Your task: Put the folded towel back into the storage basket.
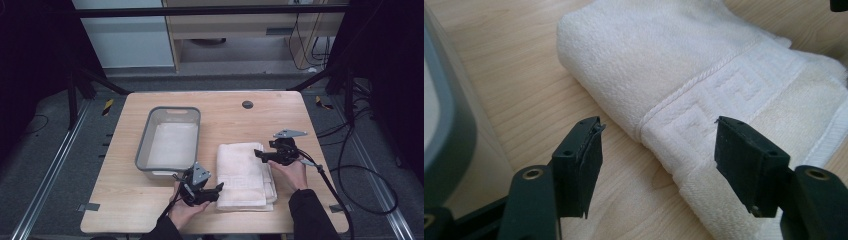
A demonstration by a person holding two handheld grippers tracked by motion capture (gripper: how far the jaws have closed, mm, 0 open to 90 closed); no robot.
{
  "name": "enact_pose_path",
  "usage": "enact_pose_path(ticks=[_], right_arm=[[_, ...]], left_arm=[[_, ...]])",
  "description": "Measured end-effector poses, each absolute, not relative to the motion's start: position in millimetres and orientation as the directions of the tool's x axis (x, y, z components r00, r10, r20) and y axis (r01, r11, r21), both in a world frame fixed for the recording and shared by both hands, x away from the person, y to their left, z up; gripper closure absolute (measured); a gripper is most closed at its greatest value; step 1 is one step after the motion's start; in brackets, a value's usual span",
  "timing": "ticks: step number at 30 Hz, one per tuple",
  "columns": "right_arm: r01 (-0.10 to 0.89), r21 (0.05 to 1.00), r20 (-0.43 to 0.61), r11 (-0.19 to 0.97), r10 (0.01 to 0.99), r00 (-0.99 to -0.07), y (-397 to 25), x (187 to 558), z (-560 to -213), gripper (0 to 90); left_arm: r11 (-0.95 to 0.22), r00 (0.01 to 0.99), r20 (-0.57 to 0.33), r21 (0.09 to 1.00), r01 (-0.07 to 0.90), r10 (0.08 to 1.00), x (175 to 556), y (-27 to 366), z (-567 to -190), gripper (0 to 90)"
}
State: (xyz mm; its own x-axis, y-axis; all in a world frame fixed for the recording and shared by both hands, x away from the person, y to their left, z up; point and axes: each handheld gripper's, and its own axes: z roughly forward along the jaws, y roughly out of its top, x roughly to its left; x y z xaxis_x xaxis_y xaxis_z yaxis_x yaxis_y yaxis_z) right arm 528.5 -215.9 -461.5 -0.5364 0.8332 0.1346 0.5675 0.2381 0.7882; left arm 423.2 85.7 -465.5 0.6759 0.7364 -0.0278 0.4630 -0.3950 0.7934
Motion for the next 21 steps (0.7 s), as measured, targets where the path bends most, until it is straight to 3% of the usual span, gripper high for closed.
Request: enact_pose_path(ticks=[21], right_arm=[[0.659, 0.708, 0.189, 0.255, 0.830, -0.524, -208, 536, -491, 26.2]], left_arm=[[-0.420, 0.677, -0.058, 0.745, 0.518, 0.734, 433, 72, -495, 31.7]])
